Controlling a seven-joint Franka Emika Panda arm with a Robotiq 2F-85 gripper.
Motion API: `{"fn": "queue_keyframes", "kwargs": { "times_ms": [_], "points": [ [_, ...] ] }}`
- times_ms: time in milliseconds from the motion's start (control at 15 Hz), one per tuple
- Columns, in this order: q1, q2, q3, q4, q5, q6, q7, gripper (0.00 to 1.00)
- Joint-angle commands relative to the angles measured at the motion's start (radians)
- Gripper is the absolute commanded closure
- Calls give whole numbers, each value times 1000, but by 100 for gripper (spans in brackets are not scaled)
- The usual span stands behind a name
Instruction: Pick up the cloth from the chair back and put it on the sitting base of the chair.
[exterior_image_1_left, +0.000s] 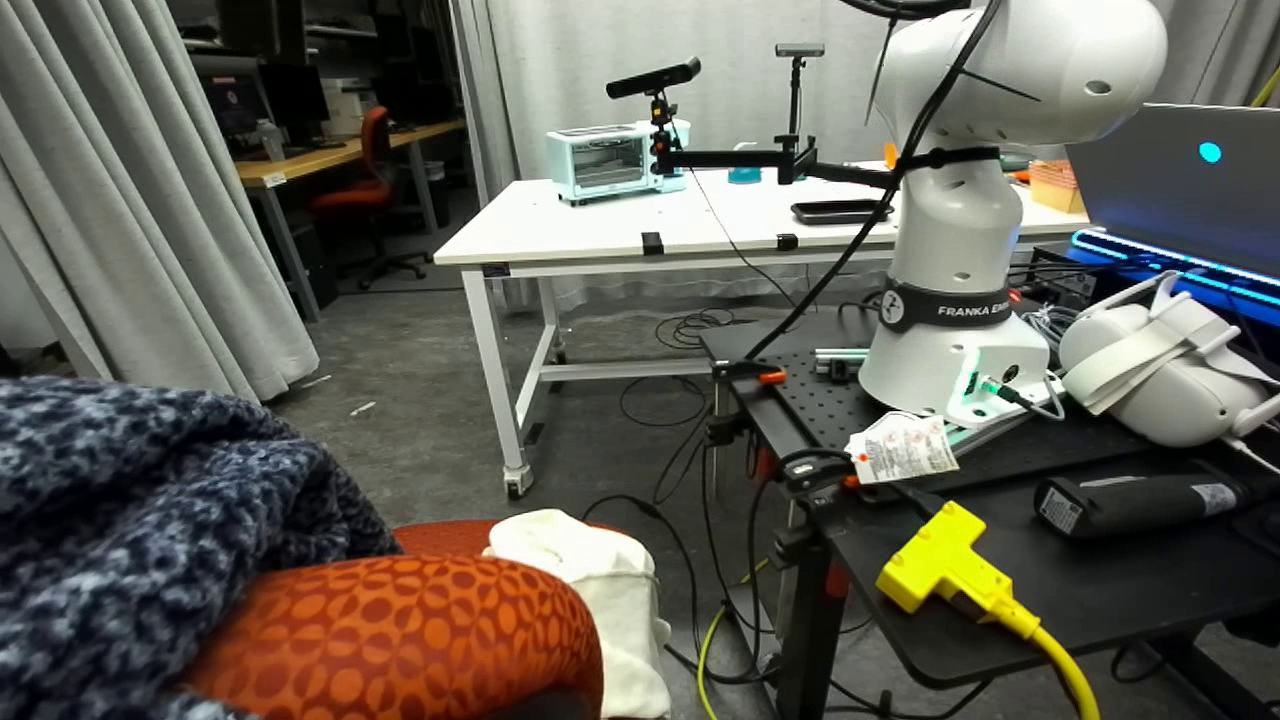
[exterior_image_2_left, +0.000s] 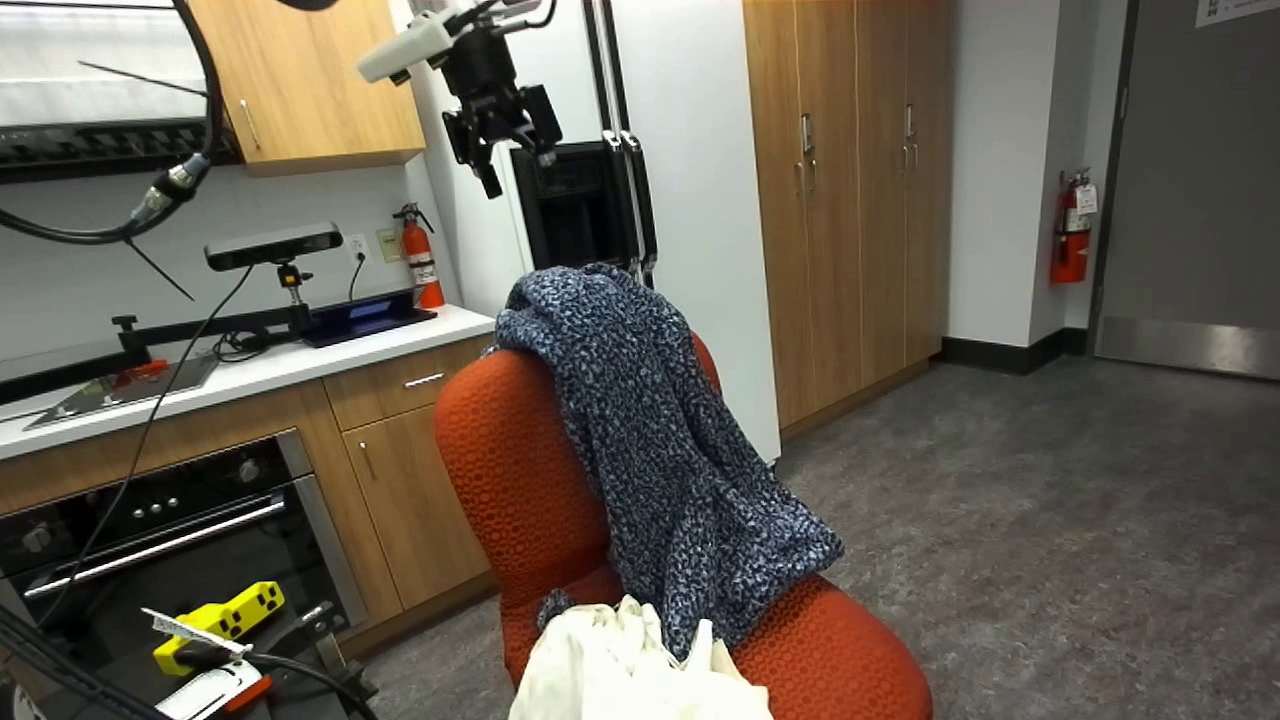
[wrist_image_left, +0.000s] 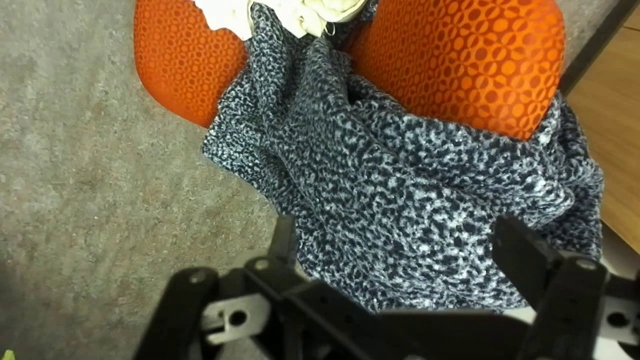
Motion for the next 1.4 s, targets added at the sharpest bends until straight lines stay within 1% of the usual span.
{"fn": "queue_keyframes", "kwargs": {
  "times_ms": [0, 267, 467, 733, 800, 867, 1000, 1333],
  "points": [
    [23, 147, 8, 152, 30, -24, -81, 0],
    [43, 239, 37, 238, 15, -62, -207, 0],
    [57, 287, 64, 283, 2, -84, -293, 0],
    [76, 341, 99, 340, -8, -144, -388, 0],
    [77, 344, 104, 348, 3, -166, -396, 0],
    [73, 313, 98, 290, -2, -112, -351, 0],
    [78, 327, 105, 308, -2, -132, -363, 0],
    [78, 331, 105, 317, -3, -134, -370, 0]
  ]
}}
